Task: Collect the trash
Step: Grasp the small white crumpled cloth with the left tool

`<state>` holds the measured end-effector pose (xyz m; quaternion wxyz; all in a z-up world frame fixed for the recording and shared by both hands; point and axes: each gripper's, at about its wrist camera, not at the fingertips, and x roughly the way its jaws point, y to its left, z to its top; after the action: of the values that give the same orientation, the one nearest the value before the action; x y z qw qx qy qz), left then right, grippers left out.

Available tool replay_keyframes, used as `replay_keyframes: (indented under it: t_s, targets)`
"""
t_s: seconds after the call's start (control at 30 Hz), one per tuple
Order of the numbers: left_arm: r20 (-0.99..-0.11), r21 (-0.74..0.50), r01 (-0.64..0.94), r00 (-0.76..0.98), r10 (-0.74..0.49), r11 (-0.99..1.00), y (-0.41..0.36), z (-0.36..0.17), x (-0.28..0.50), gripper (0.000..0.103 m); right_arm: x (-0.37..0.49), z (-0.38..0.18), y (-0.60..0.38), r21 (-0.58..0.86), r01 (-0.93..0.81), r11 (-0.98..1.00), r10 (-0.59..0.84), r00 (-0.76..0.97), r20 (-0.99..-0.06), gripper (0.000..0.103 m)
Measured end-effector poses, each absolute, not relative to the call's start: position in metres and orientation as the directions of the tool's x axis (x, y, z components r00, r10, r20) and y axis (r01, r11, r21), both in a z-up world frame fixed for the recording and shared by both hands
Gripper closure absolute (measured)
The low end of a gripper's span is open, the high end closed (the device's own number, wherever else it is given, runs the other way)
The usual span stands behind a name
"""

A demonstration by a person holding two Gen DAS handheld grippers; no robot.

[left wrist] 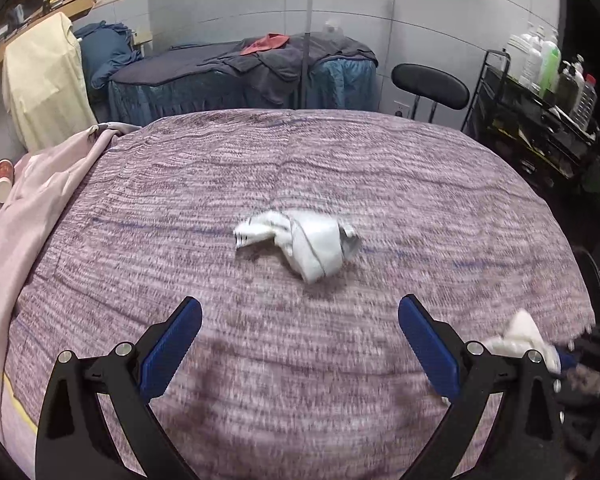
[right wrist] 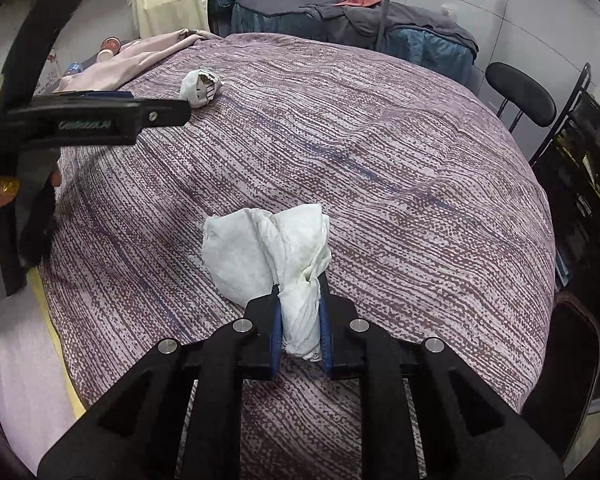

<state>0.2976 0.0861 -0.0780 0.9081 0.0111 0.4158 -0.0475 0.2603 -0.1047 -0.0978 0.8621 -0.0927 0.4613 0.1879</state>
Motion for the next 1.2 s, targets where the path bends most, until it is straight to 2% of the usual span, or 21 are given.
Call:
replay_keyframes:
  t_s: [0.13,0.2,0.23,0.27,0.37,0.5,0.77,1.2]
  targets:
    - [-0.760,-0.034,0.074,0.646,-0.073,0.997,0.080,-0.081,0.322,0.006,0.265,-0.101,-0.098,0.015,-0.395,0.918,0.234,0.512,-0.827,0.087]
    - [-0.752,-0.037,0.063,0.656,-0.069,0.997,0.077,-0.080,0.329,0.011,0.266,-0.102,-0.098,0.014,-0.394,0.919,0.232,0.512,-0.827,0.087]
    - [-0.751,-0.041,0.057,0.656,-0.069,0.998,0.076,-0.080,0.332,0.020,0.262,-0.102,-0.097,0.014,-0.392,0.920,0.231,0.512,-0.827,0.087]
    - [-0.756,-0.048,0.058,0.650,-0.074,0.997,0.075,-0.081,0.335,0.036,0.262,-0.102,-0.097,0.016,-0.391,0.920,0.232,0.512,-0.827,0.087]
    - [-0.771,-0.064,0.071,0.630,-0.094,0.995,0.072,-0.085,0.338,0.062,0.263,-0.102,-0.098,0.030,-0.382,0.924,0.239,0.515,-0.823,0.087]
    - [-0.750,-0.114,0.058,0.650,-0.124,0.992,0.081,-0.079,0.324,0.067,0.260,-0.096,-0.107,0.069,-0.370,0.927,0.273,0.535,-0.800,0.087]
    - [-0.690,-0.187,0.089,0.697,-0.195,0.978,0.087,-0.051,0.267,0.067,0.253,-0.083,-0.121,0.124,-0.349,0.929,0.320,0.588,-0.743,0.087]
    - [-0.620,-0.187,0.197,0.736,-0.271,0.962,0.044,-0.027,0.181,0.067,0.202,-0.043,-0.163,0.166,-0.284,0.944,0.324,0.719,-0.614,0.087]
